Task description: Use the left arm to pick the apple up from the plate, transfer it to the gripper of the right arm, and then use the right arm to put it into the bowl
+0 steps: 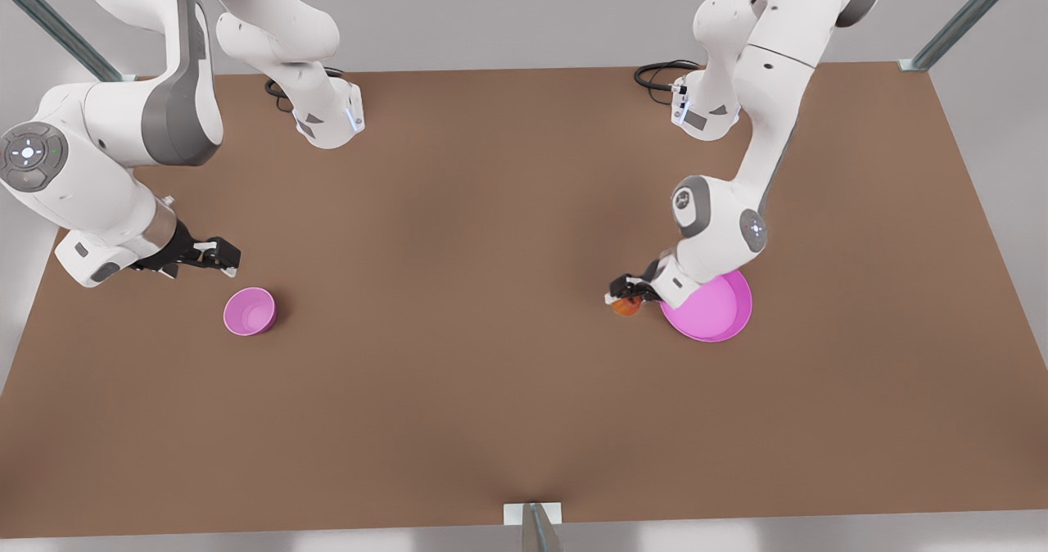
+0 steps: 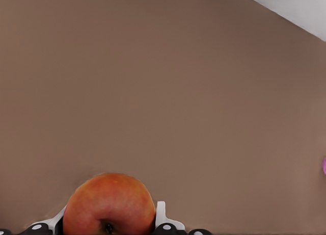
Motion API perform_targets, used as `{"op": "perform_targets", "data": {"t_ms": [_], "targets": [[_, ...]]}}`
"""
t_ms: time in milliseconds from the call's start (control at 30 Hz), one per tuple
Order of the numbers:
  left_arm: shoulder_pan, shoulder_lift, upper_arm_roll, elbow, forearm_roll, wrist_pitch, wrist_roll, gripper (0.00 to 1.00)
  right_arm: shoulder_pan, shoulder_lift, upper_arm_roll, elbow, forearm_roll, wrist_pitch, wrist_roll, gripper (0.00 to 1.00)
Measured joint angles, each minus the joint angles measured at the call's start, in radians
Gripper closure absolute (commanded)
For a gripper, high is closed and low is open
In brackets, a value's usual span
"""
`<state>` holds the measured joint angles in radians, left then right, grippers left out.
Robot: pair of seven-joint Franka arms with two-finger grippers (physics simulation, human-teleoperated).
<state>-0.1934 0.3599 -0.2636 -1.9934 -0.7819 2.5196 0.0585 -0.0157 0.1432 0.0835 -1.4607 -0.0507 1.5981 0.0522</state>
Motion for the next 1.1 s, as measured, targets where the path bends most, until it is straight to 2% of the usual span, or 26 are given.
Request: {"op": "perform_targets", "data": {"t_ms": [233, 400, 533, 600, 733, 867, 1100], "targets": [[-0.005, 0.087, -0.092, 0.13, -0.591, -0.147, -0.004, 0.32, -0.004, 0.035, -0.001, 0.0, 0.146, 0.017, 0.002, 0.0], [-0.017, 0.34, -0.188, 0.401, -0.874, -0.182, -0.007, 0.33, 0.011, 0.114, 0.003, -0.003, 0.418, 0.034, 0.003, 0.0], [-0.096, 0.538, -0.238, 0.666, -0.958, -0.176, -0.01, 0.33, 0.075, 0.206, 0.006, -0.006, 0.621, 0.06, 0.003, 0.0], [-0.137, 0.588, -0.245, 0.733, -0.976, -0.162, -0.014, 0.33, 0.092, 0.255, 0.026, -0.008, 0.703, 0.082, 0.002, 0.0], [-0.167, 0.618, -0.251, 0.761, -0.994, -0.125, -0.05, 0.33, 0.082, 0.327, 0.065, -0.023, 0.822, 0.118, -0.013, 0.0], [-0.181, 0.652, -0.266, 0.79, -1.005, -0.101, -0.103, 0.33, -0.007, 0.358, 0.066, -0.096, 0.961, 0.135, -0.071, 0.0], [-0.229, 0.712, -0.267, 0.885, -1.012, -0.081, -0.182, 0.33, -0.016, 0.447, 0.068, -0.139, 1.136, 0.149, -0.21, 0.0]]}}
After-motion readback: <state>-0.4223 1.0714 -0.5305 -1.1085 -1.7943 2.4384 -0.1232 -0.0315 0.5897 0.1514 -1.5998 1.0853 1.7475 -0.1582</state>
